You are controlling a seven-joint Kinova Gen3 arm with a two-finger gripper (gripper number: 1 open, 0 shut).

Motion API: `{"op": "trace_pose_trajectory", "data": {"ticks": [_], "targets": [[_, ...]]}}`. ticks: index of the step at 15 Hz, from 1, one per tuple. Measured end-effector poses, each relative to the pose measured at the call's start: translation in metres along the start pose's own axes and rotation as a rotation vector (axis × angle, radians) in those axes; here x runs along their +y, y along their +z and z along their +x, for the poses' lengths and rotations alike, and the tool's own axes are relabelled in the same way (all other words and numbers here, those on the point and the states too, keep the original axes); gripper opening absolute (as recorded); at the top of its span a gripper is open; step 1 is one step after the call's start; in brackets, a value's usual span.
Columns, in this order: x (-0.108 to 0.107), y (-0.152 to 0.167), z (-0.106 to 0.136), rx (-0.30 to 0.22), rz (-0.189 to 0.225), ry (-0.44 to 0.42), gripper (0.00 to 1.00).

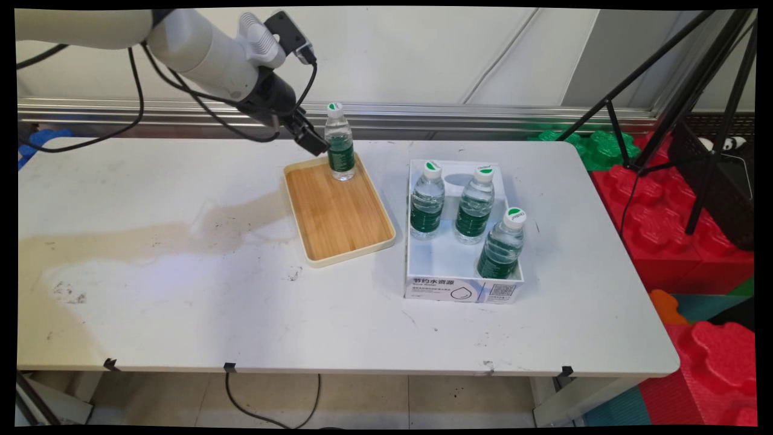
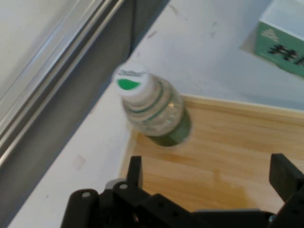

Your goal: Pick up the green bottle from the white box

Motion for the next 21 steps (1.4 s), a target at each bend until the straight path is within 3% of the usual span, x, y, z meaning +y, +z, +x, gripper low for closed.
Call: {"op": "trace_pose_trajectory", "data": {"ticks": [7, 12, 21], "targets": [[0.033, -0.032, -0.006, -0.018, -0.065, 0.047, 1.0], [0.063, -0.045, 0.003, 0.0, -0.125, 0.061, 1.0], [0.112, -0.019, 0.043, 0.049, -0.189, 0.018, 1.0]]}}
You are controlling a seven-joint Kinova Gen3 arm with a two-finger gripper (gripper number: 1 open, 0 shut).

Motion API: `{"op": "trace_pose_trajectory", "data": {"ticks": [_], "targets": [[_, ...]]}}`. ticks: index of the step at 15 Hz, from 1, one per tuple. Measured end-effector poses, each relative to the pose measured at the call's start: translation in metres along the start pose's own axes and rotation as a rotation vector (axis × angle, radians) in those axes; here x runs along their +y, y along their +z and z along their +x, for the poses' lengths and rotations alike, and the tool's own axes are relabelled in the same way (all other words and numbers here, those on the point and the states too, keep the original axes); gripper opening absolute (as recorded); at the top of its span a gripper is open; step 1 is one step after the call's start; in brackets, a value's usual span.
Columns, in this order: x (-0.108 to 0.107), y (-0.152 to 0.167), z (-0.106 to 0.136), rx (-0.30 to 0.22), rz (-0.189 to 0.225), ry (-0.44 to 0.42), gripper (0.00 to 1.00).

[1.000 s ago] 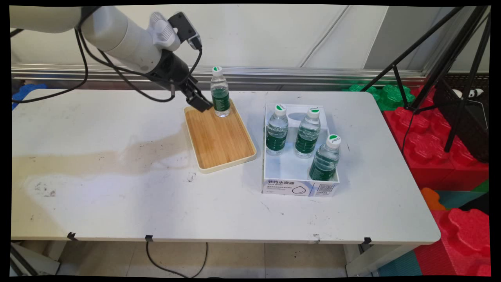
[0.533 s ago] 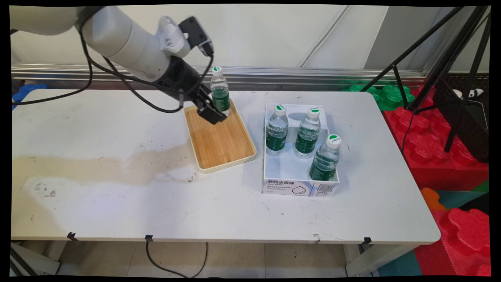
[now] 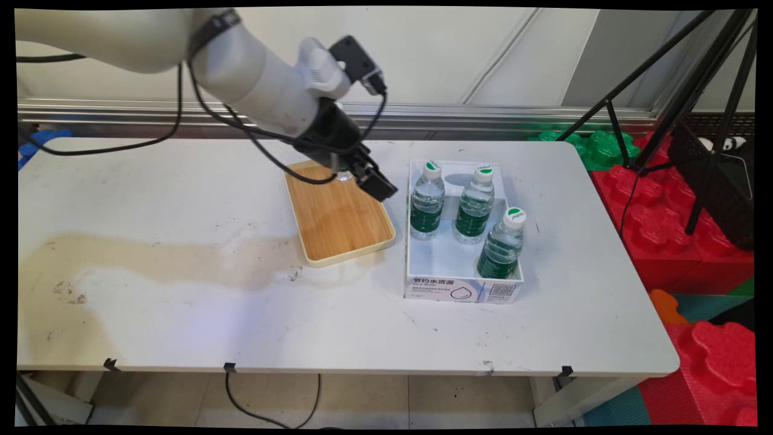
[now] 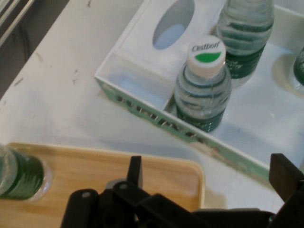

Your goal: Pick up the green bottle from the white box

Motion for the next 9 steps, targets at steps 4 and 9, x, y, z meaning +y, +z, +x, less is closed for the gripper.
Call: {"op": "trace_pose_trajectory", "data": {"ticks": [4, 9], "targets": [[0.009, 0.031, 0.018, 0.008, -0.012, -0.03, 1.0], [0.013, 0.074, 0.031, -0.002, -0.026, -0.053, 1.0]]}}
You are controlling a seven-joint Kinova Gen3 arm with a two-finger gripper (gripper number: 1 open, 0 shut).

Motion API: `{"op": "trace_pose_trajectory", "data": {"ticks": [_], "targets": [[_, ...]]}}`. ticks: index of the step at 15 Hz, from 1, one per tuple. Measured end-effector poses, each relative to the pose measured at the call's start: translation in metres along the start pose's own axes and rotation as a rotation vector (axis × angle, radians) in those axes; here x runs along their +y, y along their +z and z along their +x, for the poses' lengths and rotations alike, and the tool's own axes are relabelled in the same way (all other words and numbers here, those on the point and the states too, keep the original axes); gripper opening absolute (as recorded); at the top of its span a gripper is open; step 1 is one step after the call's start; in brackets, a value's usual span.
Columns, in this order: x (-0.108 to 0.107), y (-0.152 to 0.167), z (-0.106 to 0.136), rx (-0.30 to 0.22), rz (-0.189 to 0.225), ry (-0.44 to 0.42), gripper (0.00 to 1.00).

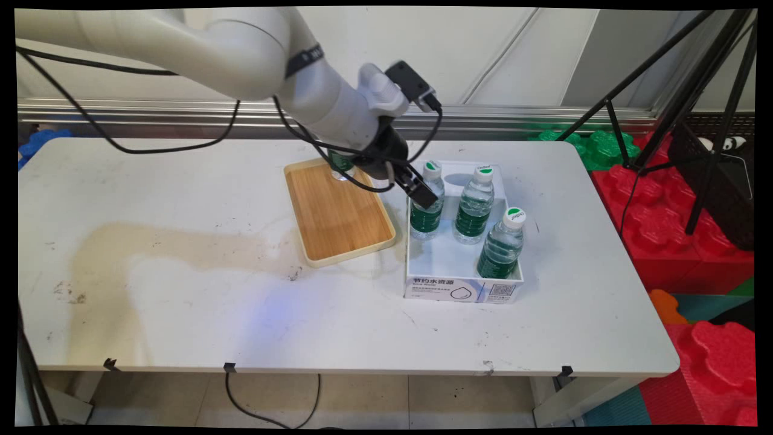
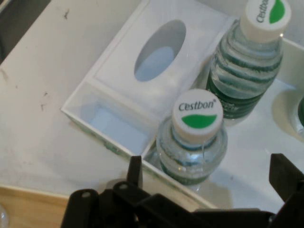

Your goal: Pick up the green bottle from the white box, then place the picked object on the tray

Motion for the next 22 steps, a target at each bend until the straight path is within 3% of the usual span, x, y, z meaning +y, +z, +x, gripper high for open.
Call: {"op": "trace_pose_trajectory", "data": {"ticks": [7, 12, 13, 22], "targets": [[0.0, 0.049, 0.007, -0.014, -0.02, -0.01, 1.0], [-0.001, 0.064, 0.008, -0.011, -0.014, -0.015, 1.0], [-0.002, 0.066, 0.008, -0.01, -0.012, -0.016, 0.0], [-0.001, 0.049, 0.011, 0.017, 0.011, -0.012, 0.0]]}}
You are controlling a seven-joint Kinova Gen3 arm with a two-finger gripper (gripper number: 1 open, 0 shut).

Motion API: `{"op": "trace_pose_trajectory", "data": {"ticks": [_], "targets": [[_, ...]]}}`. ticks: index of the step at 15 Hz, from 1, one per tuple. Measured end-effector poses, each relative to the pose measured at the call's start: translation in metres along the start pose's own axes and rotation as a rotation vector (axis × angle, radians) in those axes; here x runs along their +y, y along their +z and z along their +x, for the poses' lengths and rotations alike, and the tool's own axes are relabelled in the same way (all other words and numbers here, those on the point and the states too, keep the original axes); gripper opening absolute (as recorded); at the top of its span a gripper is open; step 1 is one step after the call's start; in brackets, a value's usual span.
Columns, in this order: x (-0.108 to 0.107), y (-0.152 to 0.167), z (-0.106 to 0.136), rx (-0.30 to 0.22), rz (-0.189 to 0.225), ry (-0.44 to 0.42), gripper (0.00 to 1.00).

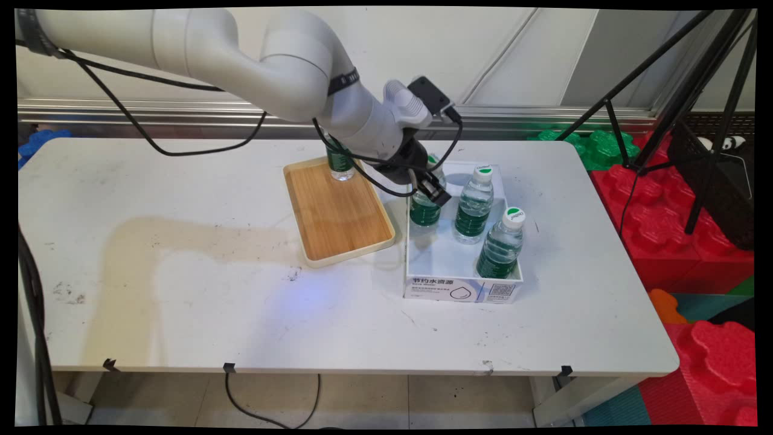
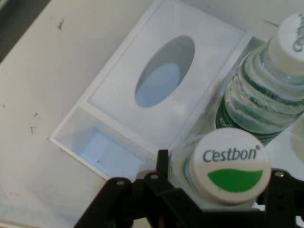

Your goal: Place the picked object on the tray

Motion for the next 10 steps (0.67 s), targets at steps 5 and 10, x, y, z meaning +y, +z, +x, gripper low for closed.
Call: {"op": "trace_pose_trajectory", "data": {"ticks": [5, 10], "targets": [[0.001, -0.039, 0.013, 0.057, 0.015, 0.015, 0.0], [-0.003, -0.089, 0.023, 0.106, 0.029, 0.031, 0.0]]}}
